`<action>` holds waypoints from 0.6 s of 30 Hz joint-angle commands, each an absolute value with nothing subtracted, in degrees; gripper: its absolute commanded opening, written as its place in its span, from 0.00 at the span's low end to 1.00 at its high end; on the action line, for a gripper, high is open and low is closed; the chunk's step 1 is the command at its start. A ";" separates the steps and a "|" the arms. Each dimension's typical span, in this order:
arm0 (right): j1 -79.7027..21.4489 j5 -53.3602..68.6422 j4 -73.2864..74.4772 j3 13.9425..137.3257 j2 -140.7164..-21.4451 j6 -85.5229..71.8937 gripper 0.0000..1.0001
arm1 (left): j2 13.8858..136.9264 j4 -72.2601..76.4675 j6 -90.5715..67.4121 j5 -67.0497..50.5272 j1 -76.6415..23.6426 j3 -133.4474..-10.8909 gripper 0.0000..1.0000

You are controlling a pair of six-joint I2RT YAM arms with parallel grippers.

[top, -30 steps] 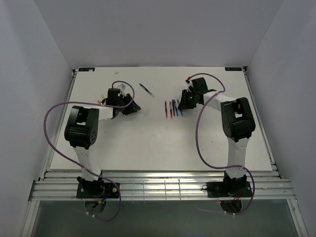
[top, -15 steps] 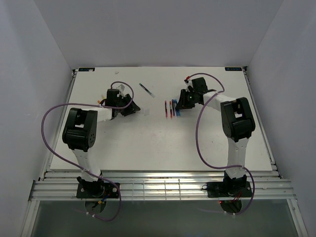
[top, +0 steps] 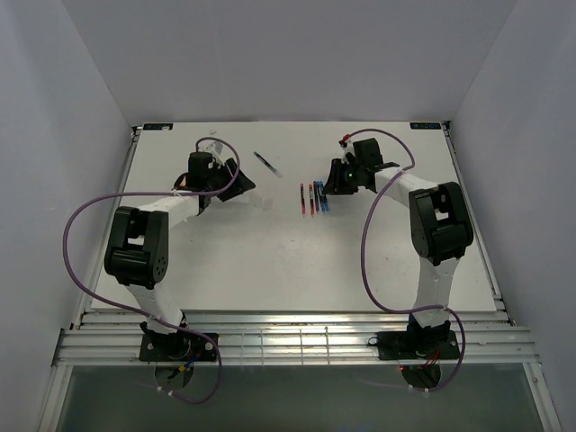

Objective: Open the pen caps

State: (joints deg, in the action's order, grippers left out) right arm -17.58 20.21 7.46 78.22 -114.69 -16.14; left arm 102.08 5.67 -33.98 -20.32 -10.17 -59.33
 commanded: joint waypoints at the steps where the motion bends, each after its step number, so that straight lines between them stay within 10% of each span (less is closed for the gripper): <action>1: -17.14 18.72 6.59 79.63 -113.20 -15.21 0.38 | 101.15 2.48 -33.93 -19.60 -9.84 -64.40 0.63; 18: -22.06 19.60 9.31 102.99 -125.76 -0.54 0.64 | 101.43 1.75 -37.88 -18.19 -9.84 -67.34 0.67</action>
